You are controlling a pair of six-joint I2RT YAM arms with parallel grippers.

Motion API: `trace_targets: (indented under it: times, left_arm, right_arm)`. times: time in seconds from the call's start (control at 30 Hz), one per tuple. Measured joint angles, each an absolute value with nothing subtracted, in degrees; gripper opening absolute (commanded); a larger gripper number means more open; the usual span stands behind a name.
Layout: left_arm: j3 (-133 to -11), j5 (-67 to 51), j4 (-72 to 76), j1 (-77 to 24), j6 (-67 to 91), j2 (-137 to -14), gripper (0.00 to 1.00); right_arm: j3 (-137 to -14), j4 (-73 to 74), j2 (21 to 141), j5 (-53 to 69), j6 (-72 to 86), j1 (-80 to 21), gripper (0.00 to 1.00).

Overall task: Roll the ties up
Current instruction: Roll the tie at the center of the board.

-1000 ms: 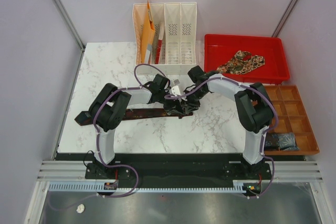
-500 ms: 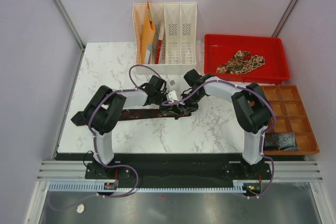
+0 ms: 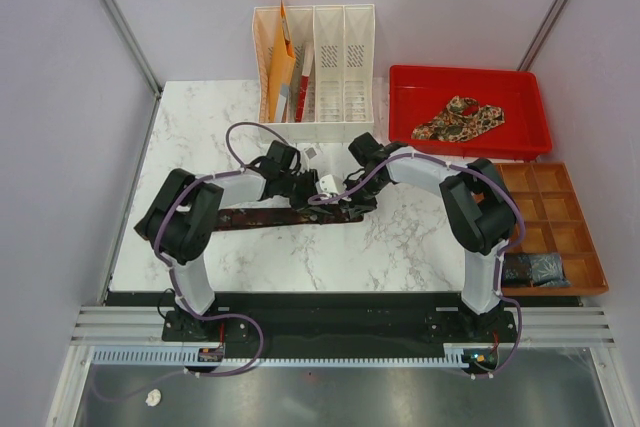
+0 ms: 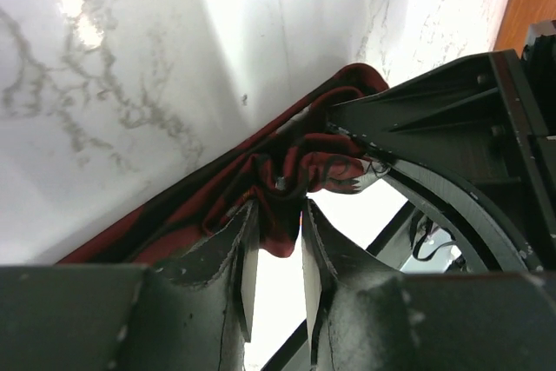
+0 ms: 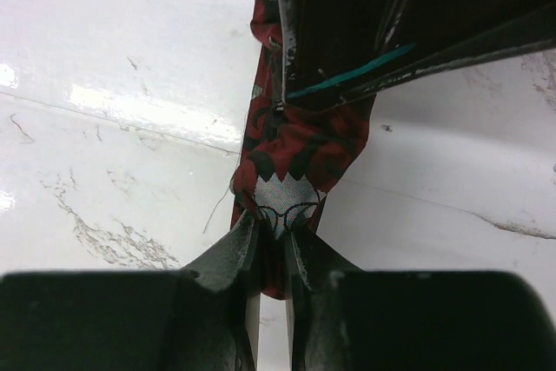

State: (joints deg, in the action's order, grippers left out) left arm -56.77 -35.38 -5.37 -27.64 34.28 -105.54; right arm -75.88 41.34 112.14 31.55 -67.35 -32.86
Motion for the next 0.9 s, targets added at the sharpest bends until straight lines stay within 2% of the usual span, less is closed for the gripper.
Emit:
trace_targets:
  times: [0.2, 0.37, 0.53, 0.6, 0.9]
  left_arm:
    - [-56.9, -34.1, -8.5, -27.5, 34.0, -104.8, 0.33]
    - [-57.8, -32.5, -11.4, -27.5, 33.4, -104.8, 0.26]
    - [-59.1, -31.6, -12.7, -27.8, 32.5, -105.2, 0.14]
    - [-59.6, -31.6, -12.8, -28.1, 32.3, -105.9, 0.11]
    - [-60.3, -32.1, -12.8, -28.2, 32.3, -107.5, 0.08]
  right_arm:
    - [-75.9, 41.4, 112.1, 31.7, -67.5, -32.8, 0.00]
    - [-75.8, 41.4, 112.1, 33.0, -67.6, -32.2, 0.01]
    - [-75.9, 42.6, 111.9, 35.4, -67.5, -31.2, 0.08]
    - [-76.1, 43.4, 111.5, 36.9, -67.2, -30.9, 0.16]
    - [-79.3, 43.6, 111.1, 42.2, -62.9, -31.4, 0.38]
